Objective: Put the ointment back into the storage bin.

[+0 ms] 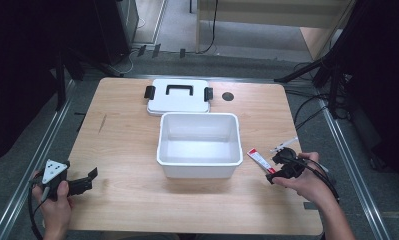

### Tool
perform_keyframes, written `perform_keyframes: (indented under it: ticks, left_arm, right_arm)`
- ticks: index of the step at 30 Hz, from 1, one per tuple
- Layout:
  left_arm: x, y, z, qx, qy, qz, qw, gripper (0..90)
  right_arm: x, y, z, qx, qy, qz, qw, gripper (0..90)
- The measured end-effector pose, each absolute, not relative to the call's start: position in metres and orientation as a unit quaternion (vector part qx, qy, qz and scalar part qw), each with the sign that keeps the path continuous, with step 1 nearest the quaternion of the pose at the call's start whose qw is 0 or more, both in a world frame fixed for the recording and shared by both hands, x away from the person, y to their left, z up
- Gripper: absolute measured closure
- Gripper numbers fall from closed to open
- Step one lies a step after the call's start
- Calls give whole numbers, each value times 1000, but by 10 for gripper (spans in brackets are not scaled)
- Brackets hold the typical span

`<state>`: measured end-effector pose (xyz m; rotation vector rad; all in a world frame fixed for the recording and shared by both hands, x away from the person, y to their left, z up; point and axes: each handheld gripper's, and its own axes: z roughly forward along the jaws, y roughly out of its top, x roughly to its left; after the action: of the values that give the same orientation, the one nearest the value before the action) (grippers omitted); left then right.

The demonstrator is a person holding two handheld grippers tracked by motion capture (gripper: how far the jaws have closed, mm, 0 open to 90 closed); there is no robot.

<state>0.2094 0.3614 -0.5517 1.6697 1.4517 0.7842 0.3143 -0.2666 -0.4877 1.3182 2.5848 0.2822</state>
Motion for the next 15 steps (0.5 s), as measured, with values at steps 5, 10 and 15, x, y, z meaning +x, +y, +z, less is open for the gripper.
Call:
perform_keyframes:
  ticks: [5,10,15]
  left_arm:
    - [209,361,-552,658,568,309,385,0]
    - [209,364,-552,651,573,304,394,0]
    - [210,363,-552,651,574,304,392,0]
  right_arm:
    - [332,-250,-486,425,898,53,95,270]
    - [348,-244,-491,420,904,33,72,355]
    - [359,-242,-501,431,900,8,62,491]
